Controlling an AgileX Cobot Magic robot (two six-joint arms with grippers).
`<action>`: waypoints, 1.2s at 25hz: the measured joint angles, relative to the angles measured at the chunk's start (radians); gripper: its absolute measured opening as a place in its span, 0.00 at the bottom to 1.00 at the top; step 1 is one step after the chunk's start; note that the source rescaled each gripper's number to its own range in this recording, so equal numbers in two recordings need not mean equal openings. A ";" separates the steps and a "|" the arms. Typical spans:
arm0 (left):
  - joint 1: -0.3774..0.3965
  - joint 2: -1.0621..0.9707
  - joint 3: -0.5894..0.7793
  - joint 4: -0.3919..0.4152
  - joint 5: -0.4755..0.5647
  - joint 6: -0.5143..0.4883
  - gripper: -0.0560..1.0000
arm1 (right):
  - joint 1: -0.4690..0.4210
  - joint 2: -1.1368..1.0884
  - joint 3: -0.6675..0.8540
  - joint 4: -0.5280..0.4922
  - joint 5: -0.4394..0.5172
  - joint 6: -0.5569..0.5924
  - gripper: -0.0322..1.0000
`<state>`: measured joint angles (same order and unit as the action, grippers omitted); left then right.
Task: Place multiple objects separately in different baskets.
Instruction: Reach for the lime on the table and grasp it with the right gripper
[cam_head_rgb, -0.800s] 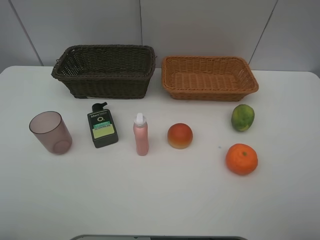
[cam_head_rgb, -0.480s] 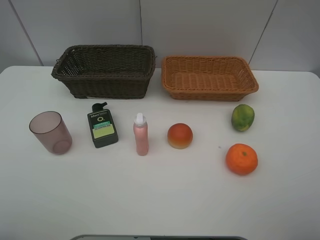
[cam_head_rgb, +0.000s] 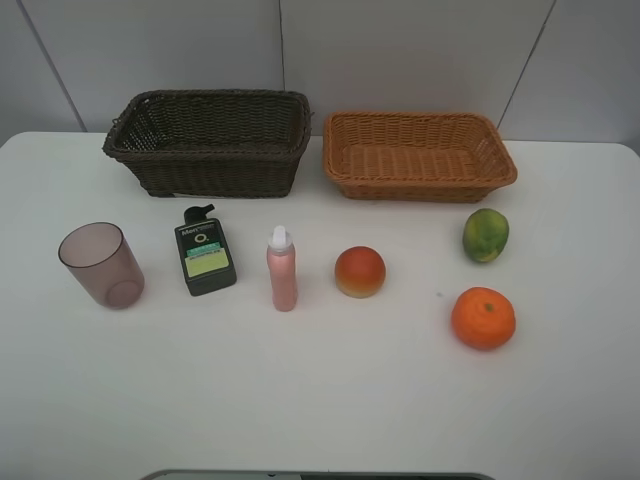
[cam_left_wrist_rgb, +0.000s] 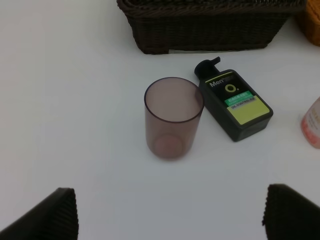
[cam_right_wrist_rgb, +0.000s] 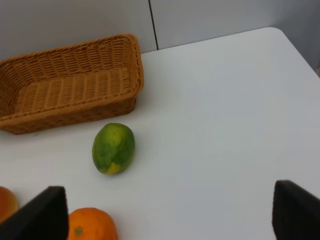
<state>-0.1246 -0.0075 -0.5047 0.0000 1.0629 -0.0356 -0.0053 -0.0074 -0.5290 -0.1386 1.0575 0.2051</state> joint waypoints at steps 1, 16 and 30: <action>0.000 0.000 0.000 0.000 0.000 0.000 0.96 | 0.000 0.000 0.000 0.000 0.000 0.000 0.85; 0.000 0.000 0.000 0.000 0.000 0.000 0.96 | 0.000 0.000 0.000 0.000 0.000 0.000 0.85; 0.000 0.000 0.000 0.000 0.000 0.000 0.96 | 0.000 0.000 0.000 0.000 0.000 0.000 0.85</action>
<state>-0.1246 -0.0075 -0.5047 0.0000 1.0629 -0.0356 -0.0053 -0.0074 -0.5290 -0.1386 1.0575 0.2051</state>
